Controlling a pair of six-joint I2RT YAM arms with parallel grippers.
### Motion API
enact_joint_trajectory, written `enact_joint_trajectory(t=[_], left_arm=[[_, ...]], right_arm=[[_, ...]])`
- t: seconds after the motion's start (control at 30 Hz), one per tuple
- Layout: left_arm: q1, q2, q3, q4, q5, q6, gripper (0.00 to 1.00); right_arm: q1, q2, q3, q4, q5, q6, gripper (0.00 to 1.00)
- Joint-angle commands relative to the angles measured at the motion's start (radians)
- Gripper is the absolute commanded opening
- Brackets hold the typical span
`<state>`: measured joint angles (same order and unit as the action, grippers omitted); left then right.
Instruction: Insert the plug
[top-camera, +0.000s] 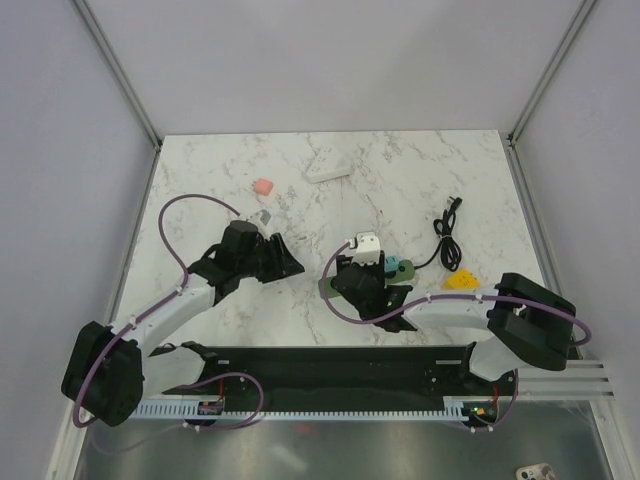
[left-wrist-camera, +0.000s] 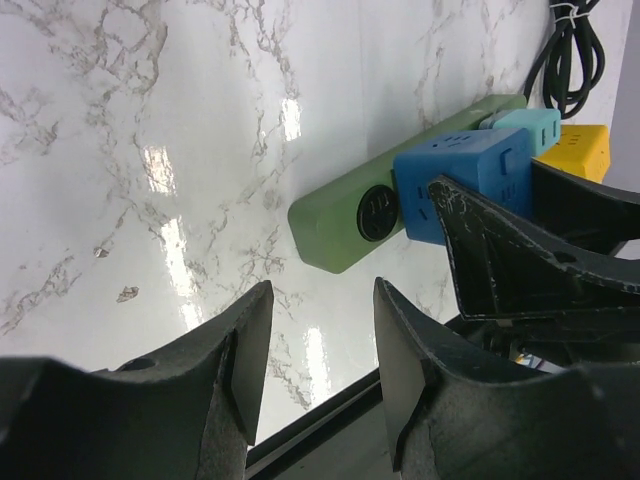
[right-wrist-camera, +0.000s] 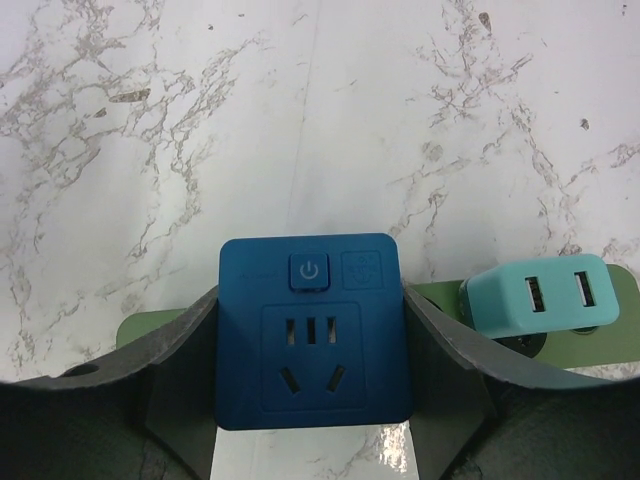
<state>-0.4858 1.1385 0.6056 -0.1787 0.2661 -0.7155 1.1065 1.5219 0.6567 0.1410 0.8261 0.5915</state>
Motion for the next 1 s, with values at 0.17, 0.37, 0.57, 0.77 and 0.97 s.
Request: enact_joint_trajectory(t=[0.17, 0.37, 0.57, 0.77, 0.97], left_arm=[[0.007, -0.045, 0.056, -0.047, 0.033, 0.047, 0.53], [0.007, -0.086, 0.063, -0.065, 0.061, 0.065, 0.55], [0.006, -0.125, 0.097, -0.123, 0.061, 0.099, 0.63], [0.007, -0.118, 0.134, -0.168, 0.076, 0.148, 0.68], [0.007, -0.144, 0.184, -0.252, 0.09, 0.229, 0.71]], right_arm=[[0.027, 0.244, -0.172, -0.026, -0.403, 0.218, 0.0], [0.029, 0.115, -0.059, -0.216, -0.338, 0.169, 0.3], [0.018, -0.066, 0.099, -0.406, -0.211, 0.084, 0.8], [-0.046, -0.15, 0.242, -0.535, -0.17, -0.007, 0.93], [-0.059, -0.227, 0.346, -0.626, -0.208, -0.068, 0.94]])
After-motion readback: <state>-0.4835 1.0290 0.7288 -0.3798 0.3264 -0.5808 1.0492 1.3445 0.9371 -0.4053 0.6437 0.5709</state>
